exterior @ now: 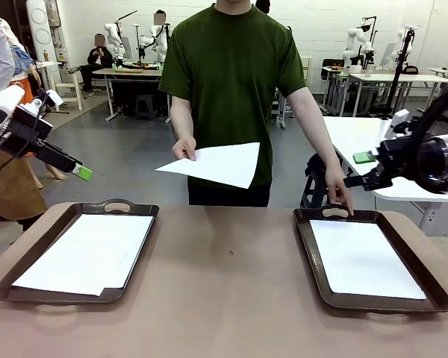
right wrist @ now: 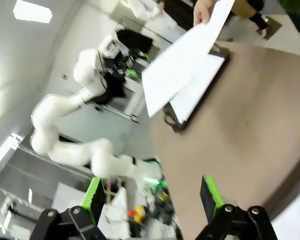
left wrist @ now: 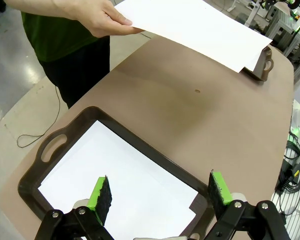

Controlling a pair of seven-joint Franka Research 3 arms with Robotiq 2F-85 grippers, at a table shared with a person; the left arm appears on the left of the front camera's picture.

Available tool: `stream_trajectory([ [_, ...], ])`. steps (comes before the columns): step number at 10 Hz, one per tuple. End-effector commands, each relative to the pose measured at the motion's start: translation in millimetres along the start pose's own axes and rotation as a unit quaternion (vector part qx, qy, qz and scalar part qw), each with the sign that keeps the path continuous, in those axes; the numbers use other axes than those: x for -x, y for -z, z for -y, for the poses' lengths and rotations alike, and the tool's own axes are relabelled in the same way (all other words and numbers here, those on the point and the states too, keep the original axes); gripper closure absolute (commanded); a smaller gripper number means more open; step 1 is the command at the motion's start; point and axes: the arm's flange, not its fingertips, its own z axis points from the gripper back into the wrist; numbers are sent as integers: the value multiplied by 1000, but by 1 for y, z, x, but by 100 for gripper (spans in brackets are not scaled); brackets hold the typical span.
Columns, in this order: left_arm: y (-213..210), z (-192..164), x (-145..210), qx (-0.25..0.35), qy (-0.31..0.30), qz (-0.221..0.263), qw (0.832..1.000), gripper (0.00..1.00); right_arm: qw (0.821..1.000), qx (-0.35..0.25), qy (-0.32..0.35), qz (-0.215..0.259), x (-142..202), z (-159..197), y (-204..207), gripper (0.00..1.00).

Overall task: Sort the A4 documents.
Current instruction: Receive the A4 Paper.

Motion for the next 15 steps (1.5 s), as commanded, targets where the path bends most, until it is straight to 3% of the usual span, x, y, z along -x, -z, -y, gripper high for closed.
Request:
stream_trajectory([
  [1,0,0,0,-1,5,-2,1000,0,996,-45,64,46,-24,10,29,0],
  [6,0,0,0,-1,5,-2,1000,0,984,-28,176,8,-29,37,116,0],
  [10,0,0,0,-1,5,-2,1000,0,972,-41,231,9,-21,46,170,0],
  [13,0,0,0,-1,5,-2,1000,0,968,-56,243,28,-26,59,200,0],
  [15,0,0,0,-1,5,-2,1000,0,967,-31,245,63,-40,67,204,0],
])
